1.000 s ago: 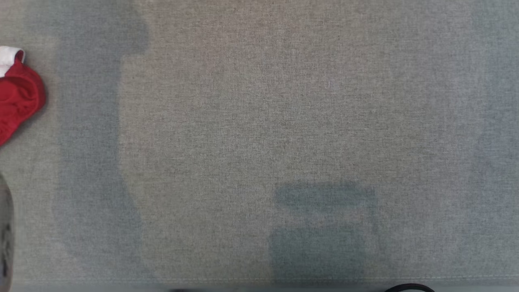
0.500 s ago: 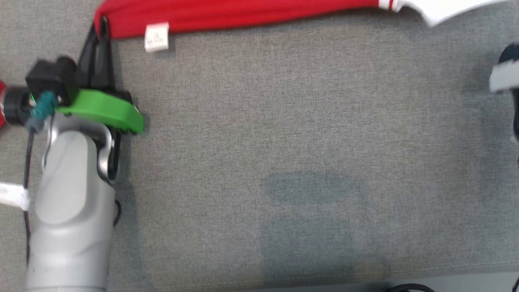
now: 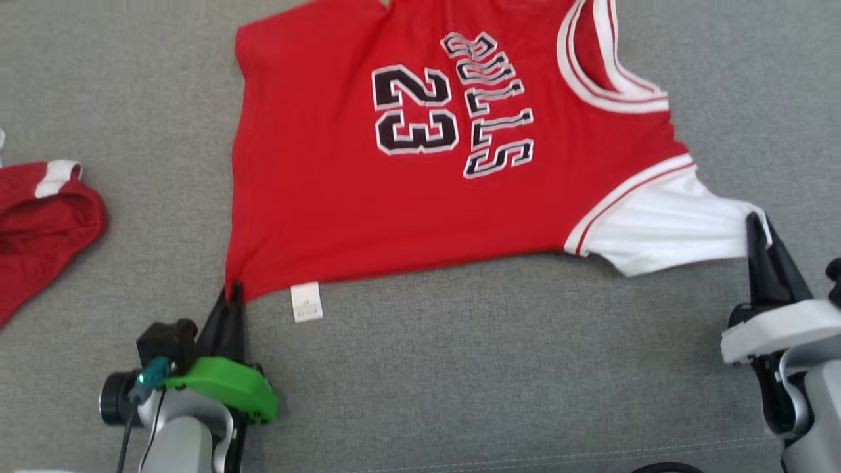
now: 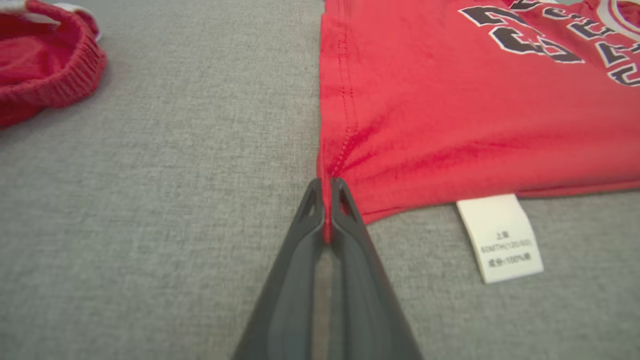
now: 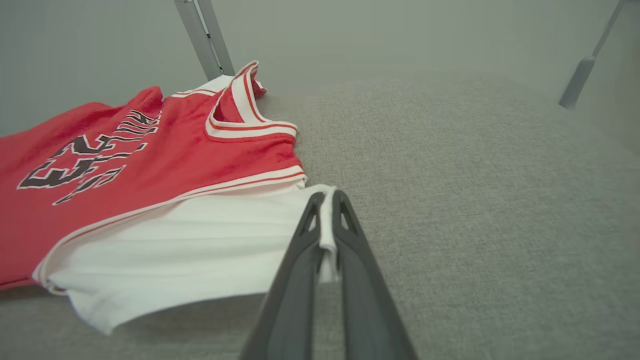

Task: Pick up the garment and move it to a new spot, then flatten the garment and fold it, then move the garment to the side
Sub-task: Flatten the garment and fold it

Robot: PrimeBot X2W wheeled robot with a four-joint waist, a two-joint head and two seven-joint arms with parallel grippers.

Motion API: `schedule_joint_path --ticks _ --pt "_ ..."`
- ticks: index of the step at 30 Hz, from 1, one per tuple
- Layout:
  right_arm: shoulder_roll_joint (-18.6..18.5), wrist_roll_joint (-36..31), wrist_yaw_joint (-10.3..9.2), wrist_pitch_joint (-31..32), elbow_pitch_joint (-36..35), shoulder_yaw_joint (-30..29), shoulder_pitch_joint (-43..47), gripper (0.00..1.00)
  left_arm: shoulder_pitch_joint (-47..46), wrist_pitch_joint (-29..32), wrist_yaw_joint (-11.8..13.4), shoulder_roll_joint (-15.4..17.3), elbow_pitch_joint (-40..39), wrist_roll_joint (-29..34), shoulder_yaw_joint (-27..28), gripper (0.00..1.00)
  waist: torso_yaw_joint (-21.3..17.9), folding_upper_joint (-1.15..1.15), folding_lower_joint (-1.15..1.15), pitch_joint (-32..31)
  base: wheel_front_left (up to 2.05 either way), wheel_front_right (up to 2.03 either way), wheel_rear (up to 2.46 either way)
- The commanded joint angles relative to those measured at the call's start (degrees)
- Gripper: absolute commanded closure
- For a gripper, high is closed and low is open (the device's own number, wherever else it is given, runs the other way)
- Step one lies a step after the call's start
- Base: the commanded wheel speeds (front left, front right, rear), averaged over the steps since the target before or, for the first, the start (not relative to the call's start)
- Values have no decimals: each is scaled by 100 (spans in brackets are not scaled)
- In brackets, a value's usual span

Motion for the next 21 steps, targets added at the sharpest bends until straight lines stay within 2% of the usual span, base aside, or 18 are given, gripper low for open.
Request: schedule_joint_path --ticks 1,11,21 --pt "16 7 -16 -16 14 -35 247 100 345 12 6 28 79 35 74 100 -22 0 0 -922 0 0 0" --pt "107 157 -16 -17 86 217 1625 100 1677 10 -6 -8 85 -21 268 100 9 0 0 -1914 0 0 0" --pt "66 242 -16 -17 -96 304 2274 100 2151 8 45 -7 -151 -220 296 100 51 0 0 -2044 0 0 0"
